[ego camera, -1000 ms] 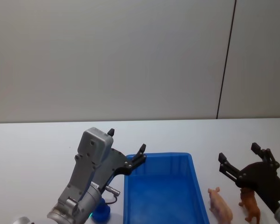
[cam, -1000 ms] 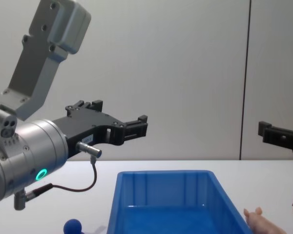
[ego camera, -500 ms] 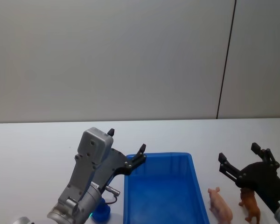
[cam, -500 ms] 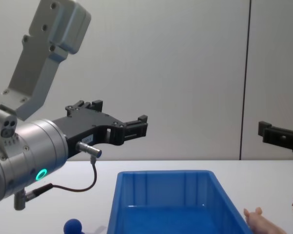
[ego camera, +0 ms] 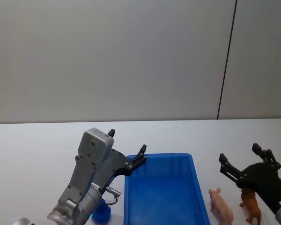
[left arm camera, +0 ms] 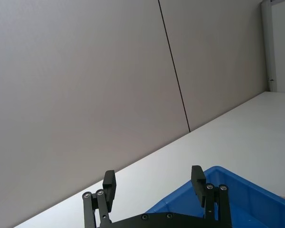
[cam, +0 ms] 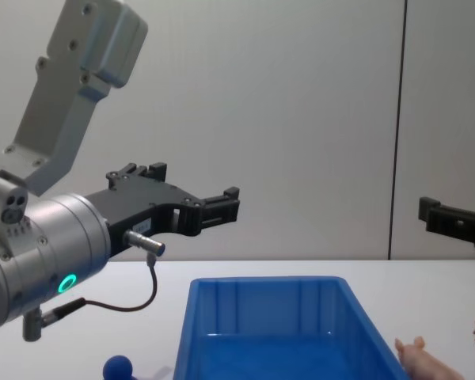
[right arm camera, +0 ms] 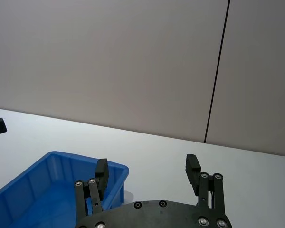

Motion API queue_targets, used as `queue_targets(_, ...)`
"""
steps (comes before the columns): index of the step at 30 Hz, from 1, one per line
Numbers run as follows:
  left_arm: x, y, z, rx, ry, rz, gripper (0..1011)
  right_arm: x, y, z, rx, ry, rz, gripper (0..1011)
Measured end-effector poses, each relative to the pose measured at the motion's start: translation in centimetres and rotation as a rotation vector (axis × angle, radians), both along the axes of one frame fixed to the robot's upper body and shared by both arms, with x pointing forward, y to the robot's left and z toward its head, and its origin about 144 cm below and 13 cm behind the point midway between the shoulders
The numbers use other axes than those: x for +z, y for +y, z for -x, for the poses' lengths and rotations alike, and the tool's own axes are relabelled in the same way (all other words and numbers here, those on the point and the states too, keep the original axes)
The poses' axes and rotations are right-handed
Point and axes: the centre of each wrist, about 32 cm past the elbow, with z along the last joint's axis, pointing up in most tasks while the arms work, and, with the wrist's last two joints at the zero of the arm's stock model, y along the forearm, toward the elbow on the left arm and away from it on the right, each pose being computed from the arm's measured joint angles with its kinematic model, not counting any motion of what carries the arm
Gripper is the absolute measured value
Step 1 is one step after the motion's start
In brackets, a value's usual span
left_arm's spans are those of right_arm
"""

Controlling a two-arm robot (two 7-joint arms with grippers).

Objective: Pick up the two dolls from the table and place them into the box.

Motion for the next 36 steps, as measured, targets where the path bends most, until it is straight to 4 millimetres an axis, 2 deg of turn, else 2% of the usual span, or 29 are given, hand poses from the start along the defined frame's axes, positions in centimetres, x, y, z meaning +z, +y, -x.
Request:
queue_targets(20, 0.0, 0.0, 0.0, 0.0, 0.0, 0.0, 1001, -0.1, 0.1, 1.3, -0.087, 0.074, 0.028, 1001)
queue_targets(36, 0.0, 0.0, 0.0, 0.0, 0.0, 0.0, 1001, -1.4, -0.7, 3.0, -0.178, 0.204, 0.109, 1001)
